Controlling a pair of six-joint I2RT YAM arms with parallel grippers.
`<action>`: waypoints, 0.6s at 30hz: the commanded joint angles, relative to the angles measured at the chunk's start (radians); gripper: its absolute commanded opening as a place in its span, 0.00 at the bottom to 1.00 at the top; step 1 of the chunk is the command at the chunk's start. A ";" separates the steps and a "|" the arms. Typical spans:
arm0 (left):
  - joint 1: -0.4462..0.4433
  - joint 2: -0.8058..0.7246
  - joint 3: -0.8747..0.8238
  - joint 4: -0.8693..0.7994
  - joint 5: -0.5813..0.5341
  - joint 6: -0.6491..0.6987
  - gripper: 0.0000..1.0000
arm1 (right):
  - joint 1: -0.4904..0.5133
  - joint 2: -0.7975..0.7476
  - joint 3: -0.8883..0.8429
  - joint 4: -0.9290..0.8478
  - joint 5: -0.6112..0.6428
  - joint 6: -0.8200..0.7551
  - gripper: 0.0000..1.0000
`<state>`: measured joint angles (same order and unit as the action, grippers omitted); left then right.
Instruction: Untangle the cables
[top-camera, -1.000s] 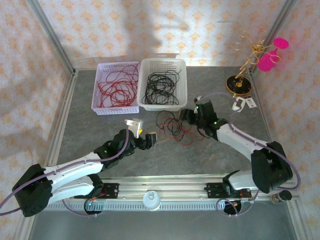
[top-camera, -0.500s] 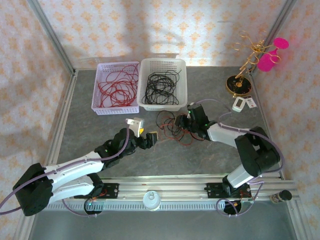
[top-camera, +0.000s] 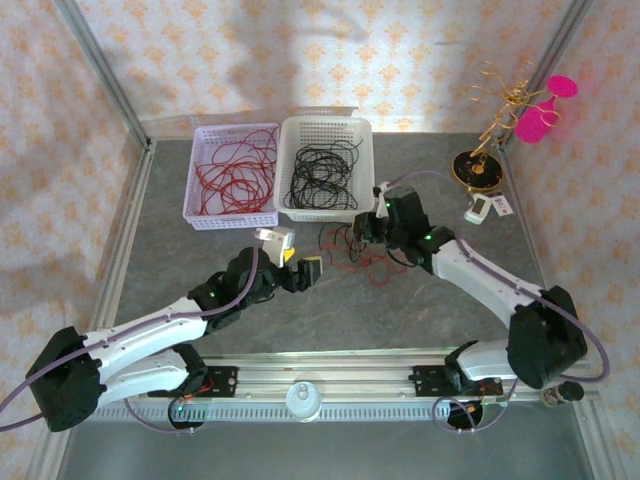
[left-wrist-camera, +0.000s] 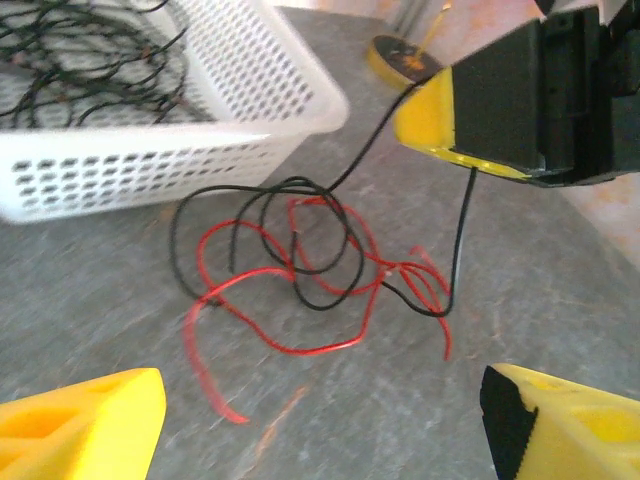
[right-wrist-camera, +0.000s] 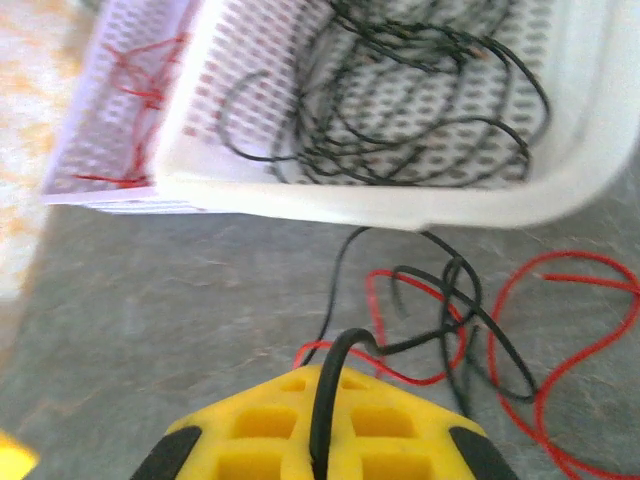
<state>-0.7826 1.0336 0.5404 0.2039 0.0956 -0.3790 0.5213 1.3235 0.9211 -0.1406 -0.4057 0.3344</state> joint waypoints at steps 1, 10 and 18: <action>0.005 0.005 0.102 -0.051 0.113 0.088 0.84 | 0.005 -0.068 0.057 -0.161 -0.104 -0.111 0.00; 0.012 0.084 0.215 -0.031 0.269 0.237 0.85 | -0.009 -0.185 0.120 -0.184 -0.320 -0.201 0.00; 0.033 0.227 0.212 0.265 0.296 0.280 0.86 | -0.039 -0.203 0.193 -0.205 -0.436 -0.194 0.00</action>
<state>-0.7612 1.2396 0.7464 0.2993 0.3641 -0.1463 0.4915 1.1473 1.0679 -0.3313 -0.7746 0.1577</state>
